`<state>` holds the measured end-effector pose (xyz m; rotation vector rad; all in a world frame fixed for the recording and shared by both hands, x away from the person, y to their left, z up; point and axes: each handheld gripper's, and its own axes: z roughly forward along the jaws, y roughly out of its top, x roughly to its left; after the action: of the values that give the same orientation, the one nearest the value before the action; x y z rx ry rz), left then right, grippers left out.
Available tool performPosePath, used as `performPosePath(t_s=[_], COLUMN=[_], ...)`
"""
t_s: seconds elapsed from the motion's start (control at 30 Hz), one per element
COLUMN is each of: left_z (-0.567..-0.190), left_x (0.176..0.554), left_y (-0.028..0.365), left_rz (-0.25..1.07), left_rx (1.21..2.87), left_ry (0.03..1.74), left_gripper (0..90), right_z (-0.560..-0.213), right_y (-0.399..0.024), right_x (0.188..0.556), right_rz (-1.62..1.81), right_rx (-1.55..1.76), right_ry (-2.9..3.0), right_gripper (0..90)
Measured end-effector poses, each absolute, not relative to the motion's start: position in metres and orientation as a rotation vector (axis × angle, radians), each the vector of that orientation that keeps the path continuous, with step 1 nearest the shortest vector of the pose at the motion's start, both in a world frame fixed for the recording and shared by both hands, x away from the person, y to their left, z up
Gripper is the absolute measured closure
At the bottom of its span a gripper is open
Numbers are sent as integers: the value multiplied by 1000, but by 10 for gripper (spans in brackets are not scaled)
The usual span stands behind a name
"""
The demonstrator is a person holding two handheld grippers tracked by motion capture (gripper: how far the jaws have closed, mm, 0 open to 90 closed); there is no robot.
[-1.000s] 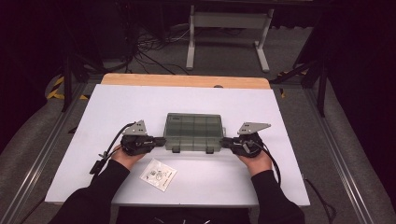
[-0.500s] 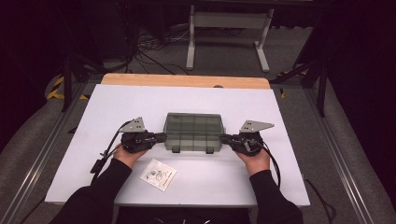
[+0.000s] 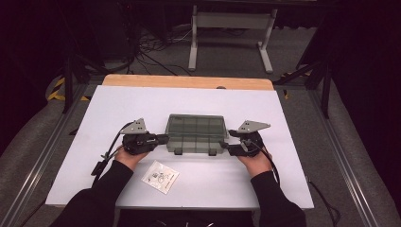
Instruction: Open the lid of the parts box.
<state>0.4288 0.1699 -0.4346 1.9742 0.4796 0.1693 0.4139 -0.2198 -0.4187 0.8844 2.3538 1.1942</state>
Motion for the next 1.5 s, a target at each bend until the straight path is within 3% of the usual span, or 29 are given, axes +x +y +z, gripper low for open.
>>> performPosePath(t_s=[0.67,1.5], left_z=[-439,-446], left_x=[423,421], left_y=[160,152], left_rz=[130,80], left_rx=[2043,2111], left_ry=[430,389], left_gripper=[609,553], right_z=[-399,-378], right_y=[-218,-221], right_x=[425,446], right_rz=[1194,1254], right_rx=[868,875], right_ry=[2327,2289], right_gripper=[372,394])
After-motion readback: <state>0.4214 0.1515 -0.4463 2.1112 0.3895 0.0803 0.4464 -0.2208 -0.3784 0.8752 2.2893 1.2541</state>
